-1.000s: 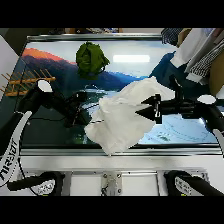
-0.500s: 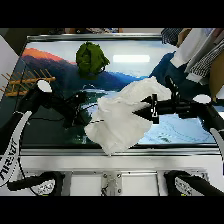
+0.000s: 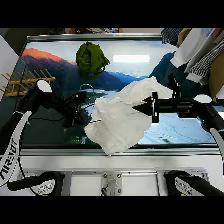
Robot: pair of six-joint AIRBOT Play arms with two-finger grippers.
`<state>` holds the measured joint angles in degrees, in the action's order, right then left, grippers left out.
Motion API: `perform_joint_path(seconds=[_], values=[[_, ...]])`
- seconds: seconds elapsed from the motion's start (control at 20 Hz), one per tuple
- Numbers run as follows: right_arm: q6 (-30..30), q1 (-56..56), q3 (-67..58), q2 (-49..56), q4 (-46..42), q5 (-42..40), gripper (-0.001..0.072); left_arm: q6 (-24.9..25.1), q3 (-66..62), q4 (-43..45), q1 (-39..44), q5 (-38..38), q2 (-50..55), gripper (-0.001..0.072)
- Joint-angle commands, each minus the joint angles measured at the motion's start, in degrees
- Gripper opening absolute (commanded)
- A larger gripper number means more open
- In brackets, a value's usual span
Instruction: Fold the clothes and pants, and hang the long-sleeved shirts on hangers.
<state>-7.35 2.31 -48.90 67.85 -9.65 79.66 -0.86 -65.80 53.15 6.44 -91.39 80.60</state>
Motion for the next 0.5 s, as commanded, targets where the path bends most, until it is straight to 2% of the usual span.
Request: perform_joint_path(seconds=[0.0, 0.1, 0.25, 0.45], values=[[-7.76, -0.02, 0.02, 0.02, 0.04, -0.39, 0.0013, -0.07, -0.07, -0.37, 0.0, -0.11, -0.04, 0.0011], [-12.13, -0.02, 0.02, 0.02, -1.9, -0.81, 0.0012, -0.07, -0.07, -0.37, 0.0, -0.13, -0.04, 0.0011], [-12.39, -0.02, 0.02, 0.02, -6.03, -1.42, 0.0012, -0.07, -0.07, -0.37, 0.02, -0.11, -0.04, 0.0011], [-12.37, -0.02, 0.04, 0.02, -6.67, -1.27, 0.0012, -0.04, -0.07, -0.28, 0.0, -0.07, -0.04, 0.0011]])
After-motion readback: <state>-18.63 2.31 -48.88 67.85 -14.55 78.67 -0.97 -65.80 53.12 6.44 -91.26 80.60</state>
